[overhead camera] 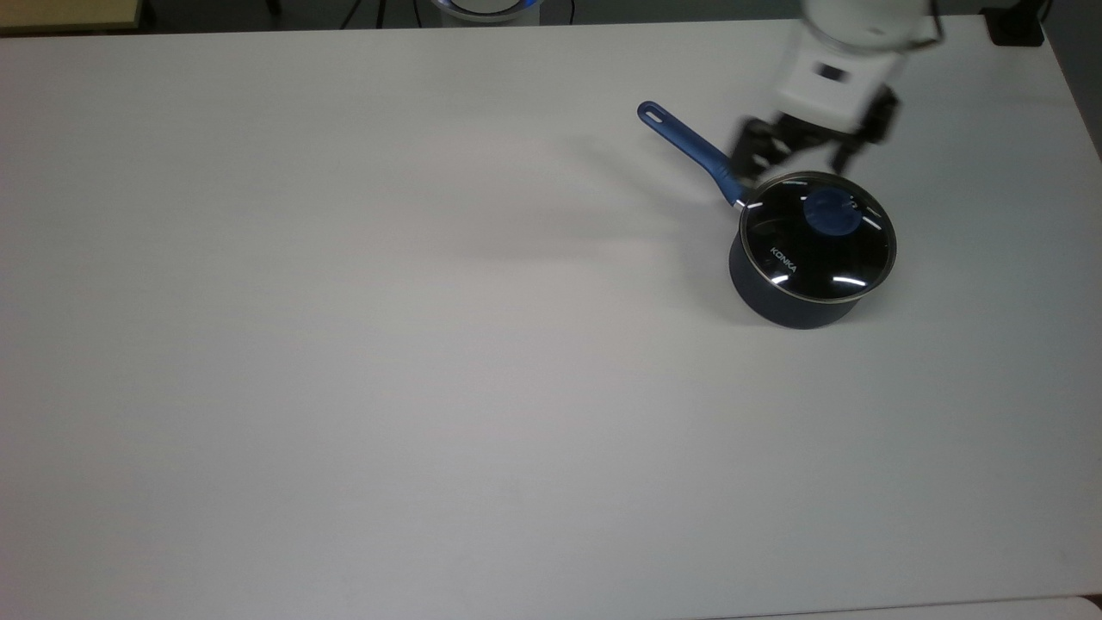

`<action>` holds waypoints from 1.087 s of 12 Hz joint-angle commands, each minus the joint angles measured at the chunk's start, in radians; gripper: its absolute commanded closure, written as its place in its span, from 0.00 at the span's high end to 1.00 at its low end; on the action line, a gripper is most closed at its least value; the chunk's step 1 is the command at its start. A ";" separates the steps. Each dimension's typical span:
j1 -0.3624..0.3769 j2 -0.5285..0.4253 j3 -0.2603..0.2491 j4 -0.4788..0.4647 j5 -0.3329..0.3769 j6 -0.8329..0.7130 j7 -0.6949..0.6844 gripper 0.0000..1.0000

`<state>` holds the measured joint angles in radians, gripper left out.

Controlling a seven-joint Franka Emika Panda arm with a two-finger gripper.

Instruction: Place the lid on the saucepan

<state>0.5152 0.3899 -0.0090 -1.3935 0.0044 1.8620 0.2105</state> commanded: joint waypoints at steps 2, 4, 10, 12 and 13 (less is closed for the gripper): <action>-0.291 -0.305 0.012 -0.183 -0.007 -0.178 -0.129 1.00; -0.406 -0.399 0.015 -0.264 -0.009 -0.179 -0.163 1.00; -0.506 -0.445 0.017 -0.305 -0.040 -0.231 -0.155 1.00; -0.504 -0.445 0.014 -0.305 -0.040 -0.231 -0.149 1.00; -0.504 -0.445 0.014 -0.305 -0.040 -0.233 -0.148 1.00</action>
<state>0.0159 -0.0313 -0.0066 -1.6785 -0.0202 1.6528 0.0490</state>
